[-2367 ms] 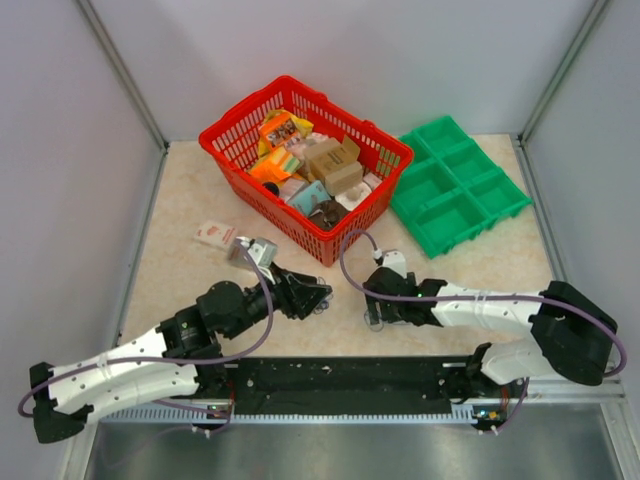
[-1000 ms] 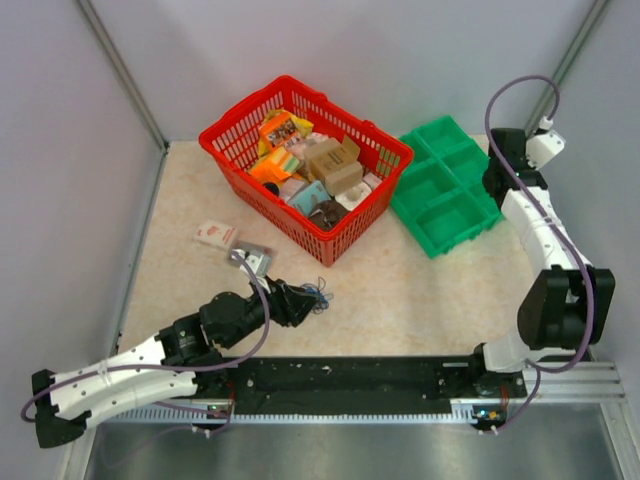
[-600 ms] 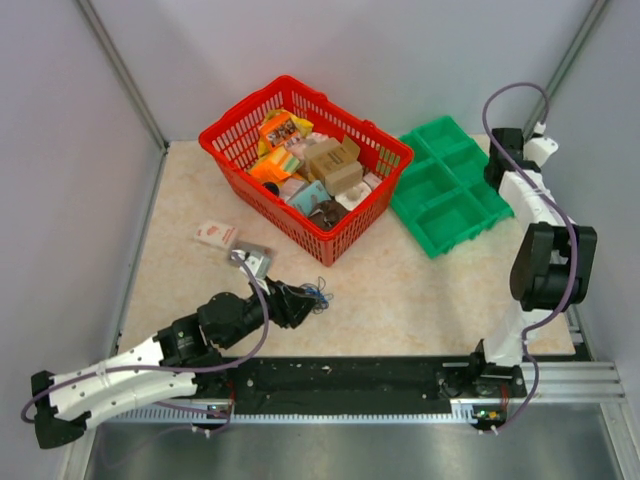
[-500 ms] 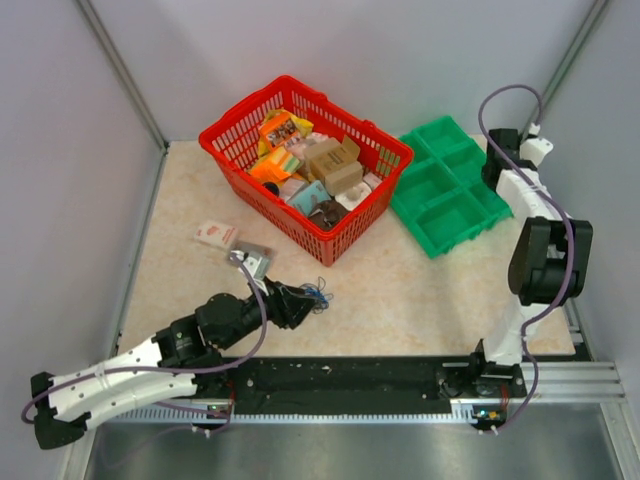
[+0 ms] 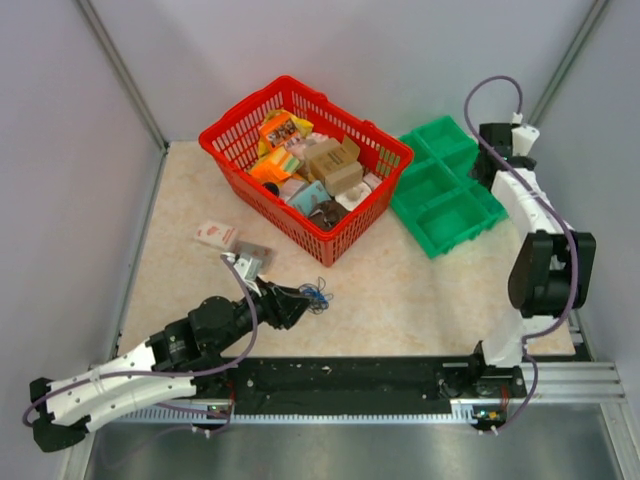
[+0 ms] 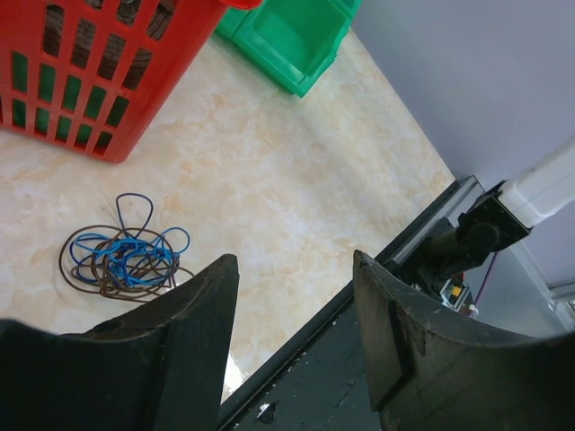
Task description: Untangle the cables
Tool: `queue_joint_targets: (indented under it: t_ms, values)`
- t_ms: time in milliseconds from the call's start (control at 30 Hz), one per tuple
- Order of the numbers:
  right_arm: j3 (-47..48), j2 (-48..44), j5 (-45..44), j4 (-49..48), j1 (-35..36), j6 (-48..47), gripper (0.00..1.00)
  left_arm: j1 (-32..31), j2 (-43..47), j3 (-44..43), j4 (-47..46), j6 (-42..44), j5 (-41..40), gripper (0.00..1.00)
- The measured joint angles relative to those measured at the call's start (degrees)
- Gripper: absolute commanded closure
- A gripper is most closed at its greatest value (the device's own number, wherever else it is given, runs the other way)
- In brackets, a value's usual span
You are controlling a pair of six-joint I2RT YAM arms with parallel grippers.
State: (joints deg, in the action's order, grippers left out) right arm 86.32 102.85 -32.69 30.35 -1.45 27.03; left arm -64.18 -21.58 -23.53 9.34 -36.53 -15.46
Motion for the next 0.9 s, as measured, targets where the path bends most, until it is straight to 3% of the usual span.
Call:
queue_joint_targets:
  t_ms: [267, 400, 500, 667, 767, 900]
  values:
    - [-25.22, -30.45, 4.55, -5.27, 21.2, 0.07, 0.34, 0.02, -3.61, 0.66, 6.12, -7.52, -6.05, 0.46]
    - [-44.76, -48.68, 14.8, -11.76, 26.62, 1.29, 0.34, 0.46, -4.76, 3.61, 7.96, -14.47, -8.11, 0.43]
    - [-56.5, -56.83, 24.72, -17.09, 32.09, 3.56, 0.35, 1.7, -9.29, 6.25, 7.02, -19.04, -7.41, 0.4]
    - [-68.96, -55.95, 37.83, -31.56, 40.04, 13.0, 0.36, 8.79, -20.68, 9.38, -0.26, -24.33, -0.76, 0.39]
    - [-70.27, -50.45, 39.85, -38.6, 45.94, 16.76, 0.36, 15.54, -25.94, 12.52, -8.15, -27.56, 4.83, 0.39]
    - [-70.12, -42.03, 42.12, -50.03, 49.9, 19.78, 0.38, 19.21, -28.96, 15.85, -17.92, -31.21, 9.29, 0.4]
